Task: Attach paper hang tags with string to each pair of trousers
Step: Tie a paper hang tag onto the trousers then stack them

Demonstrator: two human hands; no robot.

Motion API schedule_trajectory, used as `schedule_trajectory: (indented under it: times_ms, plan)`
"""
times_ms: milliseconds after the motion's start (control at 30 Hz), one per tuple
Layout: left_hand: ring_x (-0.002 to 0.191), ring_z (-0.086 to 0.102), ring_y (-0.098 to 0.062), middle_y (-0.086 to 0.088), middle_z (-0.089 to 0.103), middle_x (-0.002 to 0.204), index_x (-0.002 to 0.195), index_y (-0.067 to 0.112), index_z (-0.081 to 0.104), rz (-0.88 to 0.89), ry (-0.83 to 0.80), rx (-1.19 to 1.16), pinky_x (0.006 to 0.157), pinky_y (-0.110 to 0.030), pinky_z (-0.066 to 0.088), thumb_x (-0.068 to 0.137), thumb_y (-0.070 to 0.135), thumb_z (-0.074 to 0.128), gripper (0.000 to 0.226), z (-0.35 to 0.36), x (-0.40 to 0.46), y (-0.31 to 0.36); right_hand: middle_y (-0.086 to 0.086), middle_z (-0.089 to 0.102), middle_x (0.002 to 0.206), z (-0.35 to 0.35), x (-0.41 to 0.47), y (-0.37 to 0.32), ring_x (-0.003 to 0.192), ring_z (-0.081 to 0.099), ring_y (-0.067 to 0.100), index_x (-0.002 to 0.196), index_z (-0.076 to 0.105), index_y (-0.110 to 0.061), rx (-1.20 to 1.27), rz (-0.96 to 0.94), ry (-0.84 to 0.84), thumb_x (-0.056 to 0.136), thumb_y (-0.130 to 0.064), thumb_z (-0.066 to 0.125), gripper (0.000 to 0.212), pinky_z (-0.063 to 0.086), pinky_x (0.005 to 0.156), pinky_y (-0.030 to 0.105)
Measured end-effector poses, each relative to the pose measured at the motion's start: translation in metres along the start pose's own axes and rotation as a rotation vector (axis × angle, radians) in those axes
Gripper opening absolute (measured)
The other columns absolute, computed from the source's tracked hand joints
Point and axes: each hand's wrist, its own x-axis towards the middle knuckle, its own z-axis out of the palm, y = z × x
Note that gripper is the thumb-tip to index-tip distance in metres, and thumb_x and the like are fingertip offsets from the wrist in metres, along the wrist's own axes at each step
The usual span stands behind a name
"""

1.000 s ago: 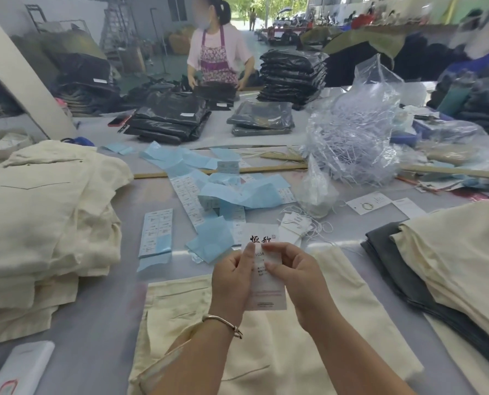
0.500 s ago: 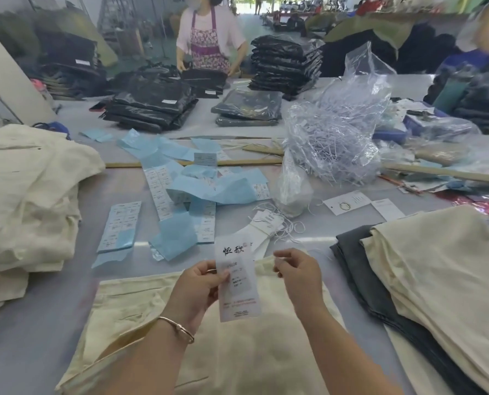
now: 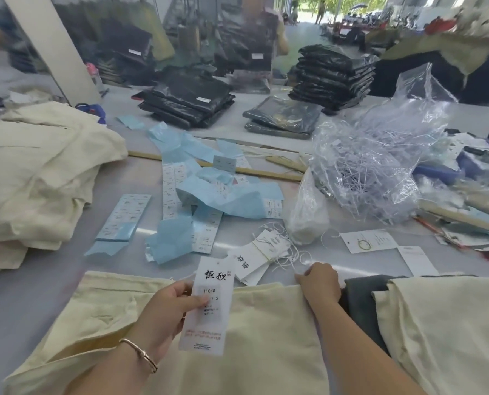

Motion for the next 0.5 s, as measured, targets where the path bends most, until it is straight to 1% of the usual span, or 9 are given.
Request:
schedule_trajectory:
  times_ms: [67,100,167,233,267,333,400,433,500]
  plan:
    - [0.079,0.072,-0.028,-0.017,0.074,0.094,0.103,0.004,0.069,-0.011,0.008,0.004,0.080,-0.041,0.055,0.083,-0.004,0.066,0.022,0.000,0.000,-0.003,0.010,0.063,0.109,0.004,0.006,-0.002,0.102,0.059,0.028,0.105,0.065,-0.006,0.003,0.021,-0.026,0.087,-0.025,0.062,0.026,0.048,0.076,0.031]
    - [0.079,0.072,-0.028,-0.018,0.074,0.094,0.103,0.003,0.069,-0.017,0.015,-0.003,0.080,-0.041,0.055,0.082,-0.004,0.067,0.022,-0.001,0.000,-0.004,0.010,0.063,0.106,0.006,0.008,-0.002,0.098,0.060,0.028,0.101,0.065,-0.006,0.017,0.019,-0.025,0.087,-0.022,0.060,0.021,0.048,0.074,0.031]
    - [0.080,0.071,-0.030,-0.019,0.074,0.095,0.104,0.000,0.068,-0.039,0.011,-0.045,0.077,-0.041,0.057,0.082,-0.004,0.066,0.022,-0.001,0.003,-0.006,0.005,0.063,0.092,0.006,0.007,-0.002,0.085,0.059,0.024,0.086,0.063,-0.011,0.082,-0.006,0.006,0.089,-0.020,0.059,0.010,0.046,0.068,0.030]
    - [0.079,0.070,-0.031,-0.021,0.073,0.096,0.102,0.000,0.070,-0.066,-0.025,-0.095,0.072,-0.037,0.056,0.081,-0.002,0.066,0.022,0.001,0.005,-0.004,-0.001,0.061,0.078,0.001,0.002,-0.002,0.072,0.055,0.018,0.075,0.056,-0.015,0.273,-0.034,0.061,0.092,-0.021,0.060,0.018,0.039,0.060,0.029]
    - [0.078,0.070,-0.029,-0.020,0.073,0.096,0.101,0.001,0.071,-0.062,-0.041,-0.101,0.069,-0.035,0.055,0.080,-0.002,0.064,0.022,0.004,0.007,-0.002,-0.001,0.061,0.074,-0.002,-0.002,-0.004,0.071,0.056,0.018,0.074,0.055,-0.015,0.408,-0.049,0.070,0.093,-0.020,0.061,0.020,0.037,0.058,0.028]
    - [0.074,0.068,-0.027,-0.020,0.073,0.094,0.099,-0.001,0.071,-0.041,-0.063,-0.102,0.064,-0.031,0.052,0.080,-0.006,0.059,0.024,0.010,0.011,0.001,-0.001,0.065,0.066,-0.012,-0.016,-0.015,0.066,0.058,0.017,0.075,0.060,-0.012,0.630,-0.088,0.039,0.092,-0.016,0.062,0.018,0.036,0.056,0.027]
    - [0.067,0.065,-0.027,-0.022,0.070,0.085,0.091,-0.007,0.067,-0.023,-0.073,-0.137,0.058,-0.030,0.051,0.080,-0.012,0.048,0.023,0.018,0.013,0.005,-0.001,0.062,0.056,-0.017,-0.037,-0.030,0.051,0.049,0.012,0.074,0.065,-0.009,0.784,-0.107,-0.055,0.089,-0.012,0.065,0.015,0.036,0.051,0.024]
    - [0.061,0.061,-0.026,-0.022,0.066,0.077,0.086,-0.008,0.064,-0.012,-0.065,-0.158,0.055,-0.029,0.049,0.081,-0.014,0.043,0.023,0.021,0.012,0.006,-0.001,0.059,0.052,-0.018,-0.049,-0.038,0.046,0.044,0.010,0.075,0.066,-0.008,0.883,-0.092,-0.136,0.088,-0.010,0.066,0.013,0.034,0.047,0.021]
    - [0.050,0.046,-0.022,-0.014,0.051,0.062,0.077,-0.003,0.057,-0.004,-0.034,-0.184,0.049,-0.026,0.036,0.081,-0.014,0.034,0.025,0.027,0.008,0.008,0.001,0.053,0.050,-0.014,-0.073,-0.054,0.041,0.039,0.008,0.078,0.064,-0.006,1.127,0.000,-0.336,0.088,-0.006,0.064,0.010,0.028,0.038,0.017]
